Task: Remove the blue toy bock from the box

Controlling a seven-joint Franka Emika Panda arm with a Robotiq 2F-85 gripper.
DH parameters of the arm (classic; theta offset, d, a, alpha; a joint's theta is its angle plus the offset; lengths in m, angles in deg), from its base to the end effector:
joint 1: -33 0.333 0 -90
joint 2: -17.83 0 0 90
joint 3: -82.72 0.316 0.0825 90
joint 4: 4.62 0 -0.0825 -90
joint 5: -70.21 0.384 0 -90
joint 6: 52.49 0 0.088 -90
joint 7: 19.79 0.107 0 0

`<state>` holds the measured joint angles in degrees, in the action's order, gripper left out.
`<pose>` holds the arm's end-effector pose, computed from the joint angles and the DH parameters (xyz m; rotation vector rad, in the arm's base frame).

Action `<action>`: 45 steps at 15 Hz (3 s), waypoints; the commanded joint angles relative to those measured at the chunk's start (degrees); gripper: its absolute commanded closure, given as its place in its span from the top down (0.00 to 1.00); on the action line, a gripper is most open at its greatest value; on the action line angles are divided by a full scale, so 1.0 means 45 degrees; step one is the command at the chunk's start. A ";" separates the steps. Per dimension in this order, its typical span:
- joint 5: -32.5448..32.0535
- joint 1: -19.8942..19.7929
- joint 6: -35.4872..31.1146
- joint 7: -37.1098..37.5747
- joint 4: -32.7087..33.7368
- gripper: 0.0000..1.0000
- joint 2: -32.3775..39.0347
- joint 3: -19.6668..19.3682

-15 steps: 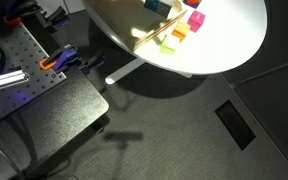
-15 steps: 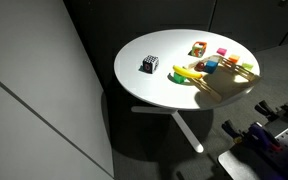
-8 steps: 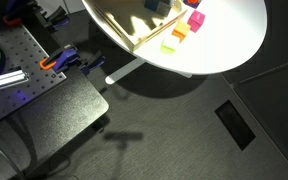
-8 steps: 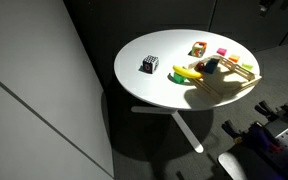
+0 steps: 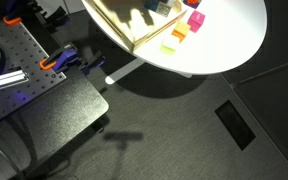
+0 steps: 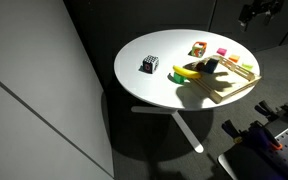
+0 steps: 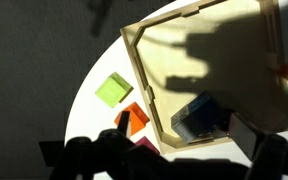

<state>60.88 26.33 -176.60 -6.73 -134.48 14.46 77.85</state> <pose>0.4938 -0.1075 0.3810 2.9705 -0.5020 -0.0599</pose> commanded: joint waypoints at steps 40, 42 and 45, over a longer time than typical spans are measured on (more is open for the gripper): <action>0.1947 0.1895 -0.2939 0.5789 0.2883 1.00 0.6592 -0.0622; 0.2033 0.1883 -0.2855 0.5874 0.3340 1.00 0.7019 -0.0622; 0.2200 0.1840 -0.2794 0.5846 0.3999 1.00 0.7614 -0.0597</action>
<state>69.29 34.08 -190.67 18.93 -120.73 45.76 75.80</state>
